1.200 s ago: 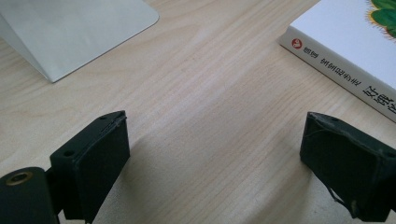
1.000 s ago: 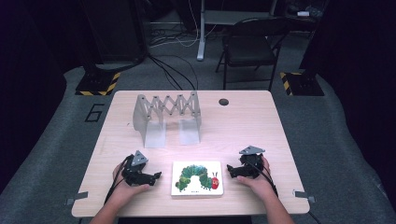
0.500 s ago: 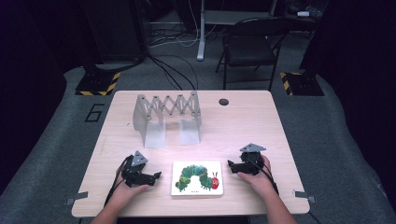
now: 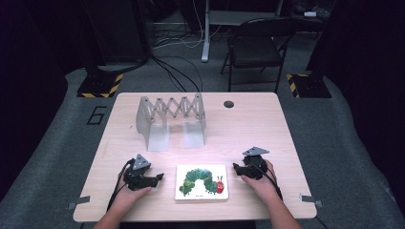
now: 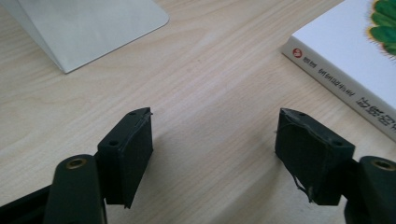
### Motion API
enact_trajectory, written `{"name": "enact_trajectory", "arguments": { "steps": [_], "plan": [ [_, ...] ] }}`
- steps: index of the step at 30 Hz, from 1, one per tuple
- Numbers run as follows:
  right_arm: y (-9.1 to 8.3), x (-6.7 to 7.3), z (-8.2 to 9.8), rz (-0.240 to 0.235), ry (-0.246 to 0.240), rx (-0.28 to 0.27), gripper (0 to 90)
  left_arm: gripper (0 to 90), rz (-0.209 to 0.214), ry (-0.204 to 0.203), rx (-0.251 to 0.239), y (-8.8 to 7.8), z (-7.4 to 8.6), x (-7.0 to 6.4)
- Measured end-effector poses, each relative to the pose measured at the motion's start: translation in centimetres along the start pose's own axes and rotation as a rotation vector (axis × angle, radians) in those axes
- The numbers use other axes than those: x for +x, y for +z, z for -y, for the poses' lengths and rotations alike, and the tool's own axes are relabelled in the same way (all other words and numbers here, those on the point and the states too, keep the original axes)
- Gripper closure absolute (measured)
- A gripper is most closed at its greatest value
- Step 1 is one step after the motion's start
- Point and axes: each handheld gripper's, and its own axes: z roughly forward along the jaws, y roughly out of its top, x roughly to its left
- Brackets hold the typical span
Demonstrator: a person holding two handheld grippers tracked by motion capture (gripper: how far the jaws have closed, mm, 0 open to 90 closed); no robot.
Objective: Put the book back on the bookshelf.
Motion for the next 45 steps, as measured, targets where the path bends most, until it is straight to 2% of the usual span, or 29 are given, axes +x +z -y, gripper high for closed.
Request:
{"name": "enact_trajectory", "arguments": {
  "steps": [3,4,6,7,8,9,11,12,13,14,15,16,17,18,20,22,25,27,29,31,32,33,37,40,42,44,45],
  "plan": [
    [-0.4,0.1,-0.2,0.007,0.007,-0.008,38.3,31.2,0.020,-0.022,0.003,-0.1,-0.1,-0.4],
    [-0.6,0.2,-0.3,0.010,0.010,-0.016,38.1,31.3,0.031,-0.015,0.007,-0.2,-0.1,-0.5],
    [-0.8,0.3,-0.4,0.004,0.020,-0.011,37.5,31.3,0.039,-0.027,-0.008,-0.2,-0.2,-1.0],
    [-0.8,0.2,-0.4,-0.004,0.004,-0.008,37.5,31.3,0.047,-0.017,-0.004,-0.2,-0.3,-1.1],
    [-0.9,0.3,-0.5,-0.005,0.008,-0.010,37.6,31.3,0.054,-0.029,-0.009,-0.2,-0.4,-1.3],
    [-1.0,0.5,-0.6,-0.003,0.037,-0.002,37.9,31.3,0.066,-0.038,-0.006,-0.2,-0.4,-1.6],
    [-1.1,0.4,-0.7,-0.011,0.004,-0.011,39.3,31.3,0.065,-0.017,0.000,-0.2,-0.5,-2.0],
    [-1.2,0.7,-0.9,-0.007,0.029,-0.018,39.9,31.3,0.067,-0.014,0.009,-0.3,-0.5,-2.3],
    [-1.3,0.7,-0.9,-0.013,0.004,-0.023,41.0,31.3,0.068,-0.006,0.008,-0.3,-0.5,-2.6],
    [-1.4,0.9,-1.1,-0.024,0.025,-0.022,41.7,31.8,0.072,-0.006,0.006,-0.3,-0.5,-2.9],
    [-1.4,1.0,-1.2,-0.038,0.027,-0.022,42.1,32.9,0.082,0.005,0.012,-0.4,-0.6,-3.0],
    [-1.5,1.1,-1.2,-0.049,0.046,-0.022,42.8,33.4,0.095,0.001,0.018,-0.5,-0.7,-3.2],
    [-1.5,1.3,-1.3,-0.066,0.061,-0.024,42.9,33.4,0.099,-0.007,0.003,-0.4,-0.7,-3.4],
    [-1.4,1.4,-1.4,-0.078,0.068,-0.023,43.1,33.5,0.120,-0.027,-0.003,-0.5,-0.8,-3.6],
    [-1.3,1.8,-1.5,-0.099,0.089,-0.012,43.1,33.6,0.131,-0.033,-0.011,-0.5,-0.9,-4.0],
    [-1.3,2.1,-1.6,-0.109,0.096,-0.007,42.8,33.3,0.130,-0.004,0.001,-0.6,-1.0,-4.2],
    [-1.1,2.2,-1.6,-0.114,0.082,-0.005,42.4,32.6,0.127,-0.006,0.000,-0.7,-1.0,-4.5],
    [-1.0,2.3,-1.6,-0.121,0.090,0.008,42.2,32.4,0.137,-0.006,0.007,-0.7,-1.0,-4.6],
    [-0.9,2.5,-1.6,-0.135,0.103,0.018,42.0,31.6,0.149,-0.004,0.007,-0.7,-0.9,-4.9],
    [-0.8,2.6,-1.6,-0.146,0.085,0.014,41.8,31.4,0.163,0.007,0.017,-0.8,-0.9,-5.2],
    [-0.8,2.9,-1.7,-0.153,0.092,0.018,41.8,31.3,0.169,-0.002,0.007,-0.8,-0.9,-5.4],
    [-0.7,3.0,-1.7,-0.160,0.087,0.014,41.5,31.0,0.172,0.006,0.007,-0.9,-0.9,-5.4],
    [-0.6,3.8,-1.9,-0.188,0.104,0.021,41.2,29.6,0.204,0.003,0.007,-1.0,-0.8,-6.0],
    [-0.3,4.1,-1.9,-0.198,0.086,0.023,41.0,28.5,0.212,0.022,0.017,-1.0,-0.7,-6.4],
    [-0.1,4.5,-1.9,-0.207,0.091,0.037,40.9,28.4,0.217,0.015,0.021,-0.9,-0.6,-6.7],
    [0.1,4.7,-1.9,-0.212,0.072,0.036,40.9,28.4,0.223,0.021,0.019,-0.9,-0.5,-6.8],
    [0.1,4.8,-2.0,-0.216,0.077,0.043,40.9,28.4,0.220,0.031,0.020,-0.8,-0.5,-6.8]
  ]
}}
